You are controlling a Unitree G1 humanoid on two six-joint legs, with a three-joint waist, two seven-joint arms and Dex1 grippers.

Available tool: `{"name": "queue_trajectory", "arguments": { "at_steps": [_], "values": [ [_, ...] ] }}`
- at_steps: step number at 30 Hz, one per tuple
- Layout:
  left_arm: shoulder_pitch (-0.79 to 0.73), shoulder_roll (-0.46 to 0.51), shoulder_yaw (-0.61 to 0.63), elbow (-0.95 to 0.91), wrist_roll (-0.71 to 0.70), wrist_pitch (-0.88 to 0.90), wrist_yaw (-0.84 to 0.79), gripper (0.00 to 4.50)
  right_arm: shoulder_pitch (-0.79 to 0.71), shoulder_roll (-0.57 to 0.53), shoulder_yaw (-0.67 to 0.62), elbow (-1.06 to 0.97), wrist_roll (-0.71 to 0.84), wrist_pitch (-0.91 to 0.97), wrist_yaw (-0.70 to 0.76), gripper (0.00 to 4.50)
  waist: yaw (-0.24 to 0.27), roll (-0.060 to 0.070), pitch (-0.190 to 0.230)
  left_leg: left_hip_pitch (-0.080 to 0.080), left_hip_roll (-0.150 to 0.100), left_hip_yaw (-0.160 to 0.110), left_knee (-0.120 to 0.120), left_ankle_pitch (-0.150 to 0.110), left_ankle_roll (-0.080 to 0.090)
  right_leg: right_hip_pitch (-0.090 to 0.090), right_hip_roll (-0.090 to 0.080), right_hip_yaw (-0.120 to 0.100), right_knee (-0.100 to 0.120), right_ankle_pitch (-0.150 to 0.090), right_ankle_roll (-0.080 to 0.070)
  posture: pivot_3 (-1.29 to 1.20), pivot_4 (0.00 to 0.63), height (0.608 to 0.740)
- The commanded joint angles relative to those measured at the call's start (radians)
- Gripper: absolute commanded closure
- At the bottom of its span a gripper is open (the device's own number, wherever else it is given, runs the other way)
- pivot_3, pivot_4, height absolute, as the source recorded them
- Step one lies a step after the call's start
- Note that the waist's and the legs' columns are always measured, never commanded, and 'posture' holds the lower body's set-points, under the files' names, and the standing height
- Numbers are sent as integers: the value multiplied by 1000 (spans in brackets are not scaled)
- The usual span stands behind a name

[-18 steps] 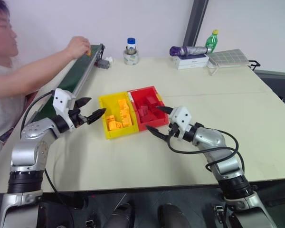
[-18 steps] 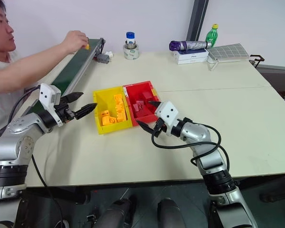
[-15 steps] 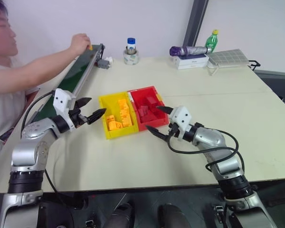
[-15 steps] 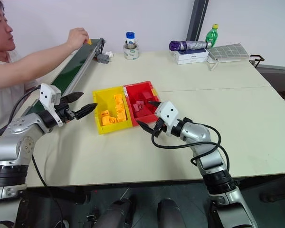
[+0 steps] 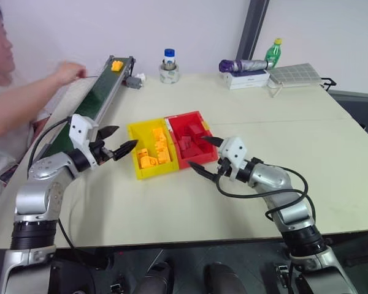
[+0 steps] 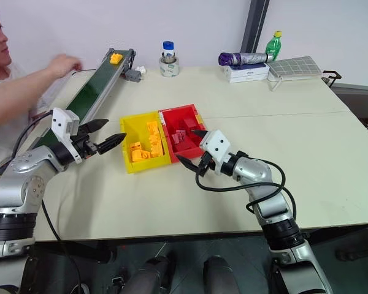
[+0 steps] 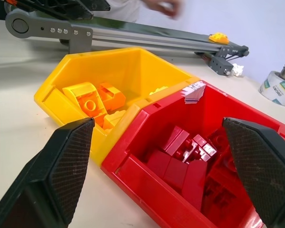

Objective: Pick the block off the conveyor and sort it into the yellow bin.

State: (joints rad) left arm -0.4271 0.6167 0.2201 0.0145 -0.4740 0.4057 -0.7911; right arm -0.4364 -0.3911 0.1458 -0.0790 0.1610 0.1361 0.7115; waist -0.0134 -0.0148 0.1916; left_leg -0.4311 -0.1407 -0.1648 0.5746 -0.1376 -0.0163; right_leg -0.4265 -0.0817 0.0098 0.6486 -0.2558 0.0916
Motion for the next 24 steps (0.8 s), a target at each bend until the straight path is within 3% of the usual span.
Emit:
{"name": "queue_trajectory", "arguments": {
  "at_steps": [1, 5, 10, 15, 24],
  "values": [
    [29, 16, 63, -60, -35, -9, 5, 38, -18, 0, -10, -31, 5, -11, 2, 0, -2, 0, 0, 0, 0, 0, 0, 0, 0, 0, 0, 0, 0, 0, 0, 0, 150, 740],
    [84, 19, 121, -105, -60, -6, 37, 38, -15, -1, -10, -31, 7, -13, 7, 0, -1, 0, 0, 0, 0, 0, 0, 0, 0, 0, 0, 0, 0, 0, 0, 0, 150, 740],
    [190, -14, 239, -147, 18, -101, 211, 38, -27, 5, -5, -16, 14, -21, 24, 0, 0, 0, 0, 0, 0, 0, 0, 0, 0, 0, 0, 0, 0, 0, 0, 0, 150, 740],
    [245, -28, 251, -97, 149, -210, 339, 38, -47, 20, -2, 6, 17, -31, 36, 0, 4, 0, 0, 0, 0, 0, 0, 0, 0, 1, 0, 0, -1, 0, 0, 0, 150, 740],
    [270, -37, 282, -94, 162, -219, 439, 38, -77, 24, -2, 47, 11, -50, 61, 0, 0, 0, 0, 0, 0, 0, 0, 0, 0, 0, 0, 0, -1, 0, 0, 0, 150, 740]
  ]
}}
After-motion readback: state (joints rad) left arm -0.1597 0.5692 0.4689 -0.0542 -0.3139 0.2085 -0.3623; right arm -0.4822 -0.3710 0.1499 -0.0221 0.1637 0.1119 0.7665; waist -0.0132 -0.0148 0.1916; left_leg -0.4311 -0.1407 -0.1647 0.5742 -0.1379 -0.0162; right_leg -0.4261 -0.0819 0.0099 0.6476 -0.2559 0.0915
